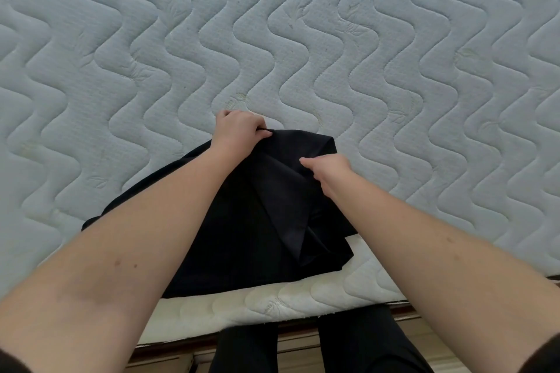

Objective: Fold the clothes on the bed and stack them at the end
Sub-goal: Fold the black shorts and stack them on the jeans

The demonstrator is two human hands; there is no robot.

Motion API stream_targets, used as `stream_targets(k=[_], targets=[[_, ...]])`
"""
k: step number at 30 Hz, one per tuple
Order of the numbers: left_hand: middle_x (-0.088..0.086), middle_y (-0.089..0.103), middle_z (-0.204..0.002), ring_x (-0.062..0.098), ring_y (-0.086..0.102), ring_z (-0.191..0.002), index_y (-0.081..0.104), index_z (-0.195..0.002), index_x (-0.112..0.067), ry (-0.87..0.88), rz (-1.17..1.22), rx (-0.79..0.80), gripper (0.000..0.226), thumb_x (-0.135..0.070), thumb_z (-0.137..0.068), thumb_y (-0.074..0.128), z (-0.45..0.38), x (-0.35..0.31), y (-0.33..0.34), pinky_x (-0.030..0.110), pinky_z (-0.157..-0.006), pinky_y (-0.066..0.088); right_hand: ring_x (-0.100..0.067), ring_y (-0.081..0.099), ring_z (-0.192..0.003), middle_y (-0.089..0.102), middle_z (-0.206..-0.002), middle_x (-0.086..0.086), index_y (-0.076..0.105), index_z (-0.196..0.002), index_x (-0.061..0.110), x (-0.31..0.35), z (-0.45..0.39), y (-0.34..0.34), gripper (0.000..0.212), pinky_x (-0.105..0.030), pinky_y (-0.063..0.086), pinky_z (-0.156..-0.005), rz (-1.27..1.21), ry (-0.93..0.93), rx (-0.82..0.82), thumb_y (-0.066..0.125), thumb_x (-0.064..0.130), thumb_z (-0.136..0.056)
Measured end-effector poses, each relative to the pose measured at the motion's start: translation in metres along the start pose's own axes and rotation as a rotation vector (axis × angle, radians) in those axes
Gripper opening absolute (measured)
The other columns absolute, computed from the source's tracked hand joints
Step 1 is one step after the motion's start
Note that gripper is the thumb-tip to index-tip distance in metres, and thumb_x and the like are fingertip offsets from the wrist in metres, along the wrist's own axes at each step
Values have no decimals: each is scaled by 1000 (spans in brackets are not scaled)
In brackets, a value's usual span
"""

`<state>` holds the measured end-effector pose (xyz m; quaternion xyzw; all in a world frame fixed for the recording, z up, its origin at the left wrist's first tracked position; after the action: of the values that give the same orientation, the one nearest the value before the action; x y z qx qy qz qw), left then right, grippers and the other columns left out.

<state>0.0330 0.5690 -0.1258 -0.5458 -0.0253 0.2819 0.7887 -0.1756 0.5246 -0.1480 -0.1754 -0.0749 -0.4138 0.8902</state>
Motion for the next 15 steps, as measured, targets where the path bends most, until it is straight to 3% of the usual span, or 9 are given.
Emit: stream_targets(k=[4, 7, 10, 13, 15], targets=[[-5, 66, -110, 21, 54, -111, 66, -109, -27, 3, -45, 23, 32, -53, -95, 53, 2, 3, 0, 39, -97, 29, -27, 63, -97, 67, -100, -8, 66, -100, 13, 19, -2, -6, 18, -37, 53, -88, -70, -148, -138, 68, 25, -87], [-4, 64, -119, 22, 52, -118, 60, -118, -29, -20, -56, 43, 41, -55, -87, 63, 1, 10, -4, 42, -98, 29, -28, 65, -101, 68, -107, -9, 61, -101, 18, 41, -6, -16, 14, -45, 51, -95, -23, -326, -158, 64, 26, -90], [-4, 64, -119, 22, 52, -118, 60, -116, -29, -99, -57, 39, 32, -42, -88, 67, 1, 20, -10, 42, -97, 30, -25, 66, -100, 68, -107, -5, 57, -103, 23, 56, -10, -21, 12, -45, 51, -96, 26, -444, -127, 63, 30, -93], [-1, 69, -111, 25, 58, -111, 64, -107, -26, -194, 51, -24, 14, -26, -93, 61, 3, 29, -15, 37, -85, 30, -23, 66, -99, 70, -104, -5, 58, -104, 23, 58, -14, -25, 11, -46, 51, -96, 7, -488, -133, 62, 27, -94], [1, 70, -109, 27, 60, -108, 66, -108, -23, -208, 113, -67, 15, -24, -95, 57, 6, 30, -18, 36, -84, 33, -21, 66, -96, 70, -102, -5, 59, -106, 20, 58, -14, -29, 11, -44, 51, -97, -39, -505, -143, 61, 21, -95]])
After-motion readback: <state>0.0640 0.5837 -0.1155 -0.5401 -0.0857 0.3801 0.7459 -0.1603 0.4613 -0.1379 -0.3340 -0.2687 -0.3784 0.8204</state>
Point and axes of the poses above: each hand's wrist, its own z-axis away from the middle knuckle, its own y-axis out of the palm, x = y × z, the point moved 5 cm from there along -z, towards the middle knuckle
